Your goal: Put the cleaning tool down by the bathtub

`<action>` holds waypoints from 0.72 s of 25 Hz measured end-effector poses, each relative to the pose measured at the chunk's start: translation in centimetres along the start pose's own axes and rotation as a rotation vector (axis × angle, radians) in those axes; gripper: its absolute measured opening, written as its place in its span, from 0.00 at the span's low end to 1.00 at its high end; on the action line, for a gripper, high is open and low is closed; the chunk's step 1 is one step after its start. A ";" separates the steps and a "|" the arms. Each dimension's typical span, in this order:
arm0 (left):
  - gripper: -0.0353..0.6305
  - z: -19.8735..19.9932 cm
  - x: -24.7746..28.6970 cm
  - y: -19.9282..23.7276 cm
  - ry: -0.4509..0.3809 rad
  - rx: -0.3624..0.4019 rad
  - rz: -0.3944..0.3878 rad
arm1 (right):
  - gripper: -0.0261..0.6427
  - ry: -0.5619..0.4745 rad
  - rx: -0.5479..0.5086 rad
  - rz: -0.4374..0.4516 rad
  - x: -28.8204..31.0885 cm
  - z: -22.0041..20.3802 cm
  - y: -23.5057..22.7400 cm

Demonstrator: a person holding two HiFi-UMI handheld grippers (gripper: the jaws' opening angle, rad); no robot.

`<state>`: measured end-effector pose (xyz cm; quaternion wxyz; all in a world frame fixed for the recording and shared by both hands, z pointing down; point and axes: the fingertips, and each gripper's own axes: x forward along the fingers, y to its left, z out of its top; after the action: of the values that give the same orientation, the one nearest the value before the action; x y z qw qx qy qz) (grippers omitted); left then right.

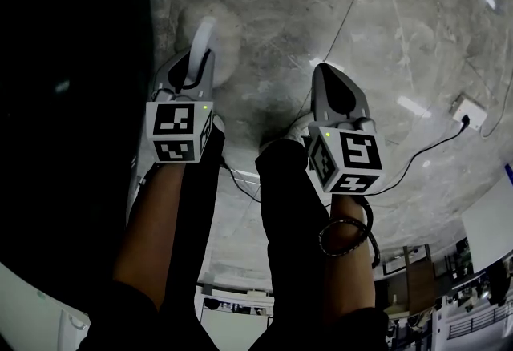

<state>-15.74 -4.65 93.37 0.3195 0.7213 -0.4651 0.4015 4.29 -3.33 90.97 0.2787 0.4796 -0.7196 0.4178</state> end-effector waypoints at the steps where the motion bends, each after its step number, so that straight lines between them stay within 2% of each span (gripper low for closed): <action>1: 0.18 -0.2 0.3 0.2 -0.001 0.001 0.001 | 0.06 -0.002 0.002 0.000 0.3 -0.1 -0.1; 18: 0.18 -4.5 4.6 1.5 0.028 -0.004 0.010 | 0.06 0.031 -0.006 0.021 4.9 -3.7 0.0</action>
<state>-17.27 -3.35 99.62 0.3254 0.7126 -0.4651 0.4123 2.39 -2.33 96.72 0.2868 0.4646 -0.7216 0.4257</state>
